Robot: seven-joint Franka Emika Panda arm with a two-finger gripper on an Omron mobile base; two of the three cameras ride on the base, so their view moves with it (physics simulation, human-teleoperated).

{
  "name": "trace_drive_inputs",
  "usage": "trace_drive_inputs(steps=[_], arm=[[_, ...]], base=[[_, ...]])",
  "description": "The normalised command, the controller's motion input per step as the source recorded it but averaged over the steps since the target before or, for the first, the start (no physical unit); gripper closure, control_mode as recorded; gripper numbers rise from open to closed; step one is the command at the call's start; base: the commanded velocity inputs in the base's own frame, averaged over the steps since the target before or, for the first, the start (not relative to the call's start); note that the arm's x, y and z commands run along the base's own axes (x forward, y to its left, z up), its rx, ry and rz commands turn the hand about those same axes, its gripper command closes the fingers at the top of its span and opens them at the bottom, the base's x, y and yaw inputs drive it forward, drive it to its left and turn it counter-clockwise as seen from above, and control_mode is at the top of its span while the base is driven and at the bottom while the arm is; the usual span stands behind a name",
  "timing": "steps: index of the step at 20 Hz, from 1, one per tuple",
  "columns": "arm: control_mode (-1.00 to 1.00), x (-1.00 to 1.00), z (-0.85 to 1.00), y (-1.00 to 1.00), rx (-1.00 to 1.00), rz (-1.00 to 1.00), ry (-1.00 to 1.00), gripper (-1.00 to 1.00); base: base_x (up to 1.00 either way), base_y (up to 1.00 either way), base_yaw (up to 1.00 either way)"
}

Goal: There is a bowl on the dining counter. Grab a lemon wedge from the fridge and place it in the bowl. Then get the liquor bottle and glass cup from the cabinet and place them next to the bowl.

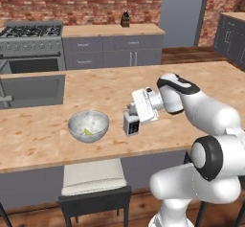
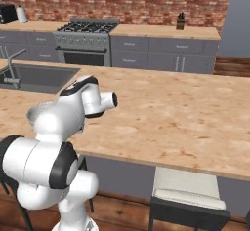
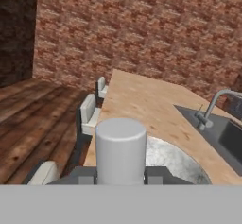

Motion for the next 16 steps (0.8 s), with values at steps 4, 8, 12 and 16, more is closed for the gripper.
trace_drive_inputs(steps=[4,8,12,16], arm=[[-1.00,0.35,-0.23,0.00,0.00,0.16,0.00,1.00],[-1.00,0.33,-0.21,0.00,0.00,0.13,-0.01,1.00],[-1.00,0.21,-0.24,0.02,0.00,0.11,-0.09,1.00],[-1.00,0.18,-0.19,0.09,0.00,0.06,-0.10,1.00]], base=[[0.00,0.00,0.00],[0.00,0.00,0.00],[0.00,0.00,0.00],[0.00,0.00,0.00]])
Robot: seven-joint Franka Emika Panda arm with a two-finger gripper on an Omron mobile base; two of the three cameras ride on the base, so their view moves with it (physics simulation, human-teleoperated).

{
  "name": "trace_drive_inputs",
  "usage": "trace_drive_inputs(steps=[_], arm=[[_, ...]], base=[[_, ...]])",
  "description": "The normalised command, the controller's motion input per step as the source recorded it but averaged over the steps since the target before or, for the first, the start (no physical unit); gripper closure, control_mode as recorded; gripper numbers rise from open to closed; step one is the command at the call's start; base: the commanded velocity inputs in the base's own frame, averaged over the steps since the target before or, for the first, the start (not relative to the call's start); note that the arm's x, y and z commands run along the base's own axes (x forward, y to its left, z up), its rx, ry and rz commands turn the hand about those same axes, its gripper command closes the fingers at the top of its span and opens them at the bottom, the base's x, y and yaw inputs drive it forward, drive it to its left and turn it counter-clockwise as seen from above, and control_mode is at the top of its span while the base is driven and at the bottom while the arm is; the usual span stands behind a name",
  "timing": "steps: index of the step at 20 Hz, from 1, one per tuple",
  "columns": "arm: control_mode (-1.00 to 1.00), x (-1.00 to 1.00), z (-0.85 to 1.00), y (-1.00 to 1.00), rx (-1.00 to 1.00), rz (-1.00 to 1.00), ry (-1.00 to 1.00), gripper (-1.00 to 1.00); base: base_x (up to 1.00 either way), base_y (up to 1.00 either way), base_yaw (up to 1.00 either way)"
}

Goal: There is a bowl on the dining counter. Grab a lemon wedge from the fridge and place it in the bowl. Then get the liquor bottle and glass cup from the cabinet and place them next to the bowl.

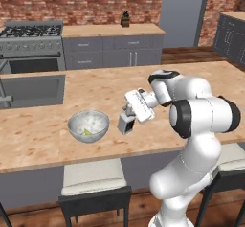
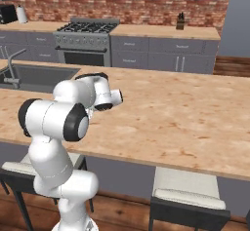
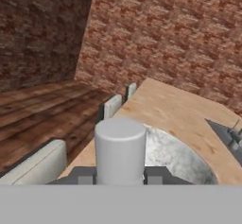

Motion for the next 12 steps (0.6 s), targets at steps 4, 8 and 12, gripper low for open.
trace_drive_inputs(steps=[4,8,12], arm=[[-1.00,0.25,-0.14,0.14,0.00,0.01,-0.04,1.00],[-1.00,0.30,-0.09,0.19,0.00,0.00,0.00,1.00],[-1.00,0.22,-0.07,0.12,0.03,0.00,0.08,1.00]], base=[[0.00,0.00,0.00],[0.00,0.00,0.00],[0.00,0.00,0.00]])
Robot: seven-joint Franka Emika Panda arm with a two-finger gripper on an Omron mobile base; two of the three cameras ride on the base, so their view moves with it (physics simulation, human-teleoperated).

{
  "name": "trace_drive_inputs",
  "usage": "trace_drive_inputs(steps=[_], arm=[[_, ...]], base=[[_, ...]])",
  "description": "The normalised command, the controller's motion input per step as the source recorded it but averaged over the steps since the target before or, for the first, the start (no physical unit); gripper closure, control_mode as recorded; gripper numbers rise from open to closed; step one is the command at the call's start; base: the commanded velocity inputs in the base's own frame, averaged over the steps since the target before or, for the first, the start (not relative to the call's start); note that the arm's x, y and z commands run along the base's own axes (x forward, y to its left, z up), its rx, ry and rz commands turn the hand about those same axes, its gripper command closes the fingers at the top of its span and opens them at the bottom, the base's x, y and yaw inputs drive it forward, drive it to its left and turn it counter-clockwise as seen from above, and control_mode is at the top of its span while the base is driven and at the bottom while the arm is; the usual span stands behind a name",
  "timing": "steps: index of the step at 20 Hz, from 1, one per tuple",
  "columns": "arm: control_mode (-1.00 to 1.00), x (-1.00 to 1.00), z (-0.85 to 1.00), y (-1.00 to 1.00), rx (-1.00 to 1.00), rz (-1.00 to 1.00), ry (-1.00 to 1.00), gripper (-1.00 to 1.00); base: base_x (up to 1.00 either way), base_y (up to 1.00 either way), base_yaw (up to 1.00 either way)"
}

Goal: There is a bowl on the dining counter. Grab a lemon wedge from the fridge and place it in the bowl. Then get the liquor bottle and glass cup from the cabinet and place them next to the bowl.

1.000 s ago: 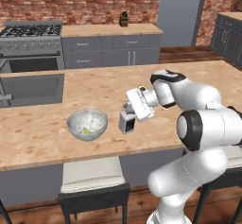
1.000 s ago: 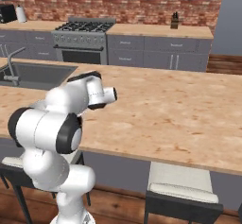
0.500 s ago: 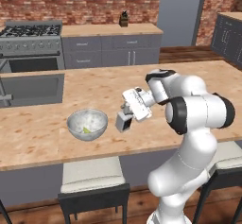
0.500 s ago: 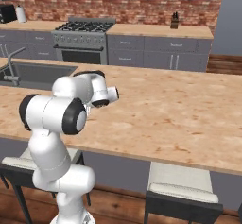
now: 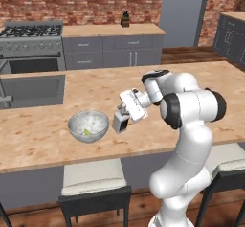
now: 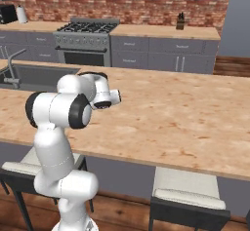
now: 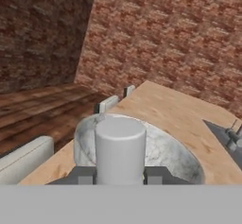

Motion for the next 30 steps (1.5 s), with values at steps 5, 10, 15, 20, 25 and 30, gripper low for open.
trace_drive_inputs(steps=[5,10,15,20,25,30], arm=[[-1.00,0.21,-0.14,0.06,0.01,0.00,0.16,1.00],[-1.00,0.20,-0.17,0.07,0.01,0.00,0.14,1.00],[-1.00,0.12,-0.23,0.09,0.02,0.00,0.08,1.00],[-1.00,0.00,-0.33,0.07,0.00,0.00,0.01,-1.00],[-1.00,-0.15,-0.22,0.01,0.00,0.00,-0.04,-1.00],[-1.00,-0.18,-0.01,0.00,0.00,0.00,-0.14,-1.00]], base=[[0.00,0.00,0.00],[0.00,0.00,0.00],[0.00,0.00,0.00],[0.00,0.00,0.00],[0.00,0.00,0.00],[0.00,0.00,0.00]])
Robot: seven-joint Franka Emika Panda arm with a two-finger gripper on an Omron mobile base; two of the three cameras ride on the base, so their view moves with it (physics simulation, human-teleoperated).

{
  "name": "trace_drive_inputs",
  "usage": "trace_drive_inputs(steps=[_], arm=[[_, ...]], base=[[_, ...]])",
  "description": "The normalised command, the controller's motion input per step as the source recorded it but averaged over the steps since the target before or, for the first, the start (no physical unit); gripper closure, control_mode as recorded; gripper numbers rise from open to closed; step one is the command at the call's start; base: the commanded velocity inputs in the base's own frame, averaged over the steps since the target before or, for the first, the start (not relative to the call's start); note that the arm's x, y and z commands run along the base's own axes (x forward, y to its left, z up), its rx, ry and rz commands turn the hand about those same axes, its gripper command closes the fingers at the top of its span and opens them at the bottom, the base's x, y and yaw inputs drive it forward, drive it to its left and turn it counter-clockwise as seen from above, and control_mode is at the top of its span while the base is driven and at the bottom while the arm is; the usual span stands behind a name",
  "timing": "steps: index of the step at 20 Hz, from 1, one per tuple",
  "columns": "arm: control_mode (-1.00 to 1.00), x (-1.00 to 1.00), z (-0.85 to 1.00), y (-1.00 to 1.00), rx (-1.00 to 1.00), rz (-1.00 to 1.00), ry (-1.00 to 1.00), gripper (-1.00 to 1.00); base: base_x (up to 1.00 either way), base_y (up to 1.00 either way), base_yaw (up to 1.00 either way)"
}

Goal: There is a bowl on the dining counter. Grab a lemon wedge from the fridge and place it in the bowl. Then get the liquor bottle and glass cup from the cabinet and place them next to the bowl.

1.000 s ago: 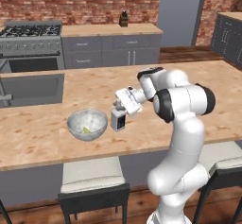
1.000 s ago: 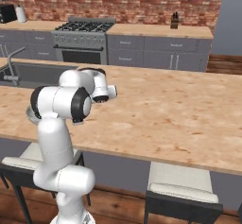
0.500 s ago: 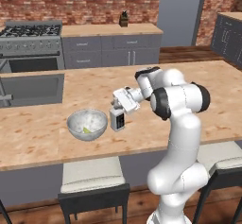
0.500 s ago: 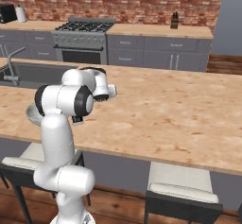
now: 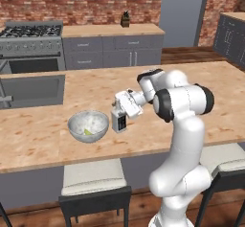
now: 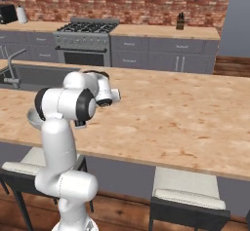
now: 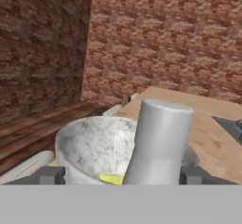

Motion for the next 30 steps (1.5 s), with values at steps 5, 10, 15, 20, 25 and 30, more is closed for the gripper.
trace_drive_inputs(steps=[5,10,15,20,25,30], arm=[[-1.00,0.00,0.37,-0.10,0.00,0.00,-0.10,-1.00],[-1.00,0.07,0.65,-0.11,0.00,-0.03,-0.07,-1.00],[-1.00,-0.01,0.65,-0.03,0.00,-0.05,-0.14,-1.00],[-1.00,-0.52,0.62,0.20,0.00,-0.07,-0.20,-1.00],[-1.00,-0.88,0.41,0.33,0.00,-0.15,-0.12,-1.00],[-1.00,-0.98,0.30,0.31,0.00,-0.21,-0.02,-1.00]], base=[[0.00,0.00,0.00],[0.00,0.00,0.00],[0.00,0.00,0.00],[0.00,0.00,0.00],[0.00,0.00,0.00],[0.00,0.00,0.00]])
